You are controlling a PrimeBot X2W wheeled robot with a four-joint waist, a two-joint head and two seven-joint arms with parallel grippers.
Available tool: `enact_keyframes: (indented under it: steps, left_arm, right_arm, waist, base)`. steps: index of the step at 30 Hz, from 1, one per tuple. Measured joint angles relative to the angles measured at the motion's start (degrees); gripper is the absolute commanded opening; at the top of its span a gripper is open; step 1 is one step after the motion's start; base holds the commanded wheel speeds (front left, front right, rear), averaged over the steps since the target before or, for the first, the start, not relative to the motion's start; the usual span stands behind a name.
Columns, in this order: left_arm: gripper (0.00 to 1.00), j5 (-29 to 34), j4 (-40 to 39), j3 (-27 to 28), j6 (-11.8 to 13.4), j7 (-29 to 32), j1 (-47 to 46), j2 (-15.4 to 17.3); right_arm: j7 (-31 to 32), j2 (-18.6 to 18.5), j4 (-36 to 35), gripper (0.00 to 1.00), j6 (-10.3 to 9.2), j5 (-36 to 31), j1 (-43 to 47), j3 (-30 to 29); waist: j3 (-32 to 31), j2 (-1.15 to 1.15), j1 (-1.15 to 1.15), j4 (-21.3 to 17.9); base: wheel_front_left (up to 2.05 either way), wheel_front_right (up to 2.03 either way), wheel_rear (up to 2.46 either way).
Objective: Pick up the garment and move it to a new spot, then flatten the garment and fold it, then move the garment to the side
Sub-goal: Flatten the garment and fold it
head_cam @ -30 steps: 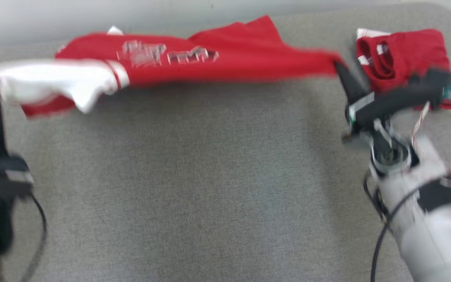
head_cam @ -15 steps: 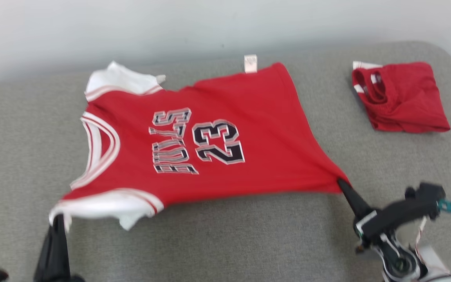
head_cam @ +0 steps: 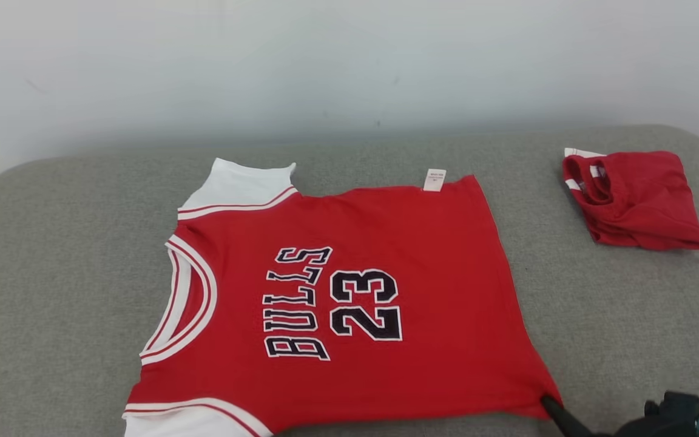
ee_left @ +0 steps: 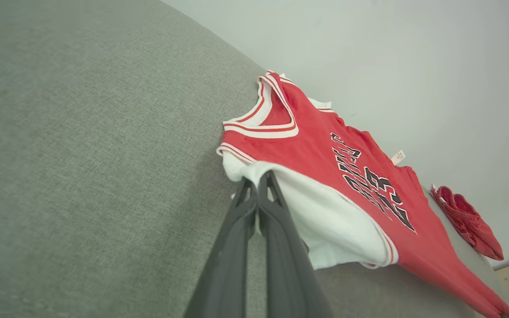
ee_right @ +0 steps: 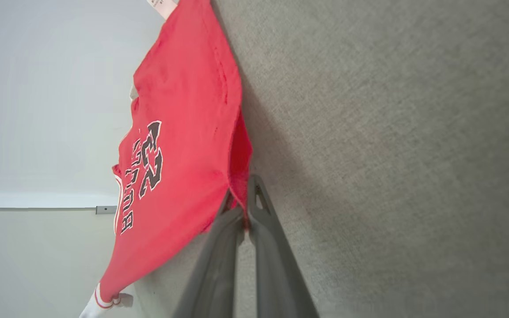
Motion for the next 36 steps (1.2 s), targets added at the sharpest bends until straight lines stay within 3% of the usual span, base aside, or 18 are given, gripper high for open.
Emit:
enact_keyframes:
  steps: [12,23,36]
  left_arm:
    - [0.0,1.7,1.0,1.5,-1.9,0.0,-1.9,-0.5]
    - [0.0,4.0,-0.2,1.7,-3.0,0.5,-8.7,1.3]
    - [0.0,3.2,11.1,-0.3,-4.6,3.2,-23.5,3.8]
  right_arm:
    - [1.8,4.9,-4.3,0.0,0.0,-5.9,2.1,-6.4]
    - [5.9,10.2,-6.6,0.0,0.0,-5.8,-1.9,-10.1]
    - [9.6,13.2,2.9,0.0,0.0,-8.1,-14.4,-12.3]
  waist:
    - [0.1,0.01,0.01,0.4]
    - [0.5,0.01,0.01,-0.6]
    - [4.2,0.01,0.02,-2.6]
  base:
    - [0.0,0.0,0.0]
    - [0.0,0.0,0.0]
    - [0.0,0.0,0.0]
